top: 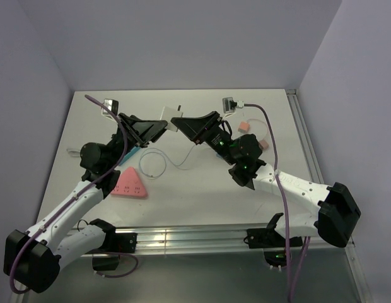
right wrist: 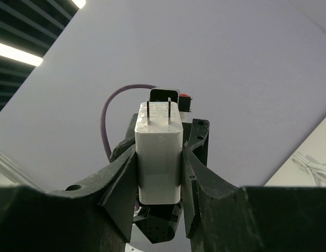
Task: Insert the plug
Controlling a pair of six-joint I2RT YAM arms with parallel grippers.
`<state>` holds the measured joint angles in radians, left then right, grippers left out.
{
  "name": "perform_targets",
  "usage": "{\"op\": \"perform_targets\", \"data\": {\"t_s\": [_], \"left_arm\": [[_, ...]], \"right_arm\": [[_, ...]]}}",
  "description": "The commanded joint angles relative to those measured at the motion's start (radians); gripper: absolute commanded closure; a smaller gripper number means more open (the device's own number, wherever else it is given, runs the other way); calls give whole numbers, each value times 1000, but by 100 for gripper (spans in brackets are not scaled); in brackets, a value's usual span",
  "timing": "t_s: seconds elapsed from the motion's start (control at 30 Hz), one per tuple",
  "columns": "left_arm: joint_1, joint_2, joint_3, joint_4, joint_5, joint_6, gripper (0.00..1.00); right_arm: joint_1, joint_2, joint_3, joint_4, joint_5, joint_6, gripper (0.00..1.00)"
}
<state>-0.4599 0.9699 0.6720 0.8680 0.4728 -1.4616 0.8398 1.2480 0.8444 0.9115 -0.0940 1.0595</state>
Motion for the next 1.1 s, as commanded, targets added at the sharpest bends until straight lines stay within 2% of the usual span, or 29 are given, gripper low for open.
{"op": "perform_targets", "data": {"t_s": [0.0,0.13,0.23,0.27,0.3,0.4,0.43,0.5,0.53,0.6,0.63,0.77,0.87,1.0,1.07], "left_arm": [[-6,-23,49,2,-19,13,42],[-16,-14,69,-21,-10,26,51],[-17,-23,66,-44,-16,29,67],[-17,-26,60,-43,-26,30,88],[-17,-30,60,-59,-31,27,100],[-17,-33,81,-119,-17,50,100],[-17,-33,93,-183,-5,66,100],[-14,-30,147,-271,33,125,100],[-7,-30,167,-337,67,145,100],[1,-45,169,-374,102,179,100],[18,-53,164,-386,127,184,100],[69,-76,170,-512,188,240,100],[87,-99,173,-556,213,262,100],[93,-96,241,-788,216,365,100],[99,-96,258,-830,227,383,100]], "right_arm": [[18,-15,38,47,34,-35,100],[30,-10,38,47,48,-43,100],[33,-9,42,35,51,-55,100],[41,-10,50,27,48,-65,100],[44,-12,56,17,43,-75,100],[51,-25,79,-55,11,-116,100],[50,-33,91,-163,14,-151,89],[47,-62,157,-308,20,-200,74],[45,-76,176,-418,7,-249,57],[30,-91,209,-521,-39,-294,47],[22,-99,212,-545,-56,-303,32],[-45,-127,176,-544,-192,-297,24],[-117,-113,139,-476,-334,-250,24],[-177,-84,117,-404,-498,-228,24],[-183,-56,123,-381,-596,-228,25]]}}
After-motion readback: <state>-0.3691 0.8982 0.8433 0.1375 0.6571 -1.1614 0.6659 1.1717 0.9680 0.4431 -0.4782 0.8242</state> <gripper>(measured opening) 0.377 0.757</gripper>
